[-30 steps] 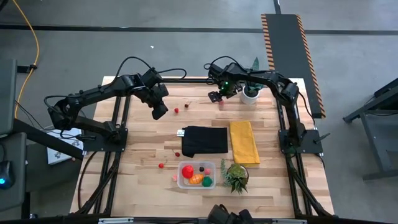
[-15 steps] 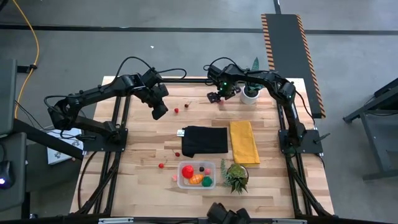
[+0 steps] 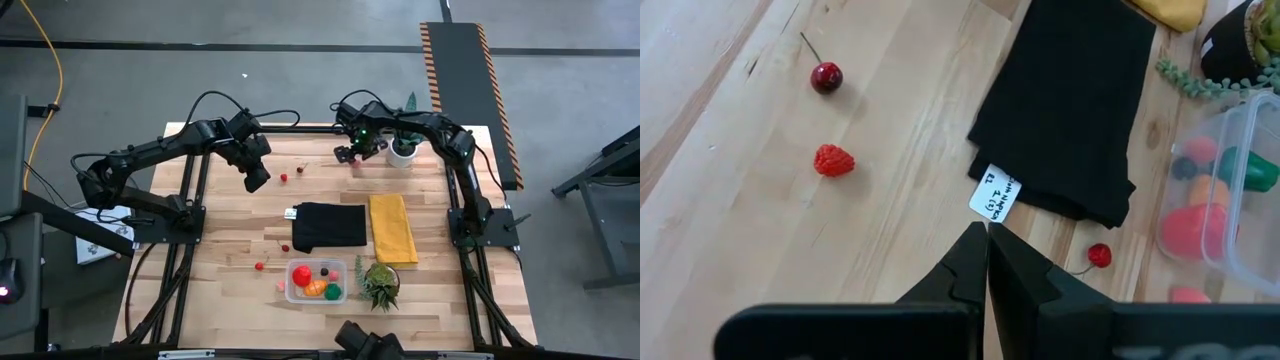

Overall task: Pick and placing Produce into tupperware
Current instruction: Put the top peach into the transparent bin

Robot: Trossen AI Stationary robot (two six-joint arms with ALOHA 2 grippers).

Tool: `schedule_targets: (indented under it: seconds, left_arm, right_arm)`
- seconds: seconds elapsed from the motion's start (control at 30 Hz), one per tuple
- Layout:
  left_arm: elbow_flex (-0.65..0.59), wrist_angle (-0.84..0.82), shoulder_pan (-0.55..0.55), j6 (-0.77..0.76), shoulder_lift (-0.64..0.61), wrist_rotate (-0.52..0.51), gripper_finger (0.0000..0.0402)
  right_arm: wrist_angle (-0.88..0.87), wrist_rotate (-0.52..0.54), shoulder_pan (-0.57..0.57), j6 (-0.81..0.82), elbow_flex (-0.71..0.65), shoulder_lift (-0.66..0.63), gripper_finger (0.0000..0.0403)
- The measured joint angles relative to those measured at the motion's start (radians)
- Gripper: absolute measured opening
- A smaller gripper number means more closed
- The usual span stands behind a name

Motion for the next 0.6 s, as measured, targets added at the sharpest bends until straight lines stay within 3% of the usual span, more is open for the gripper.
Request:
schedule_targets:
  seconds: [0.6]
  left_arm:
    - [0.0, -0.004, 0.0, 0.0, 0.0, 0.0, 0.0003]
  right_arm:
    - [0.002, -0.002, 0.001, -0.002, 0.0, 0.009, 0.0235]
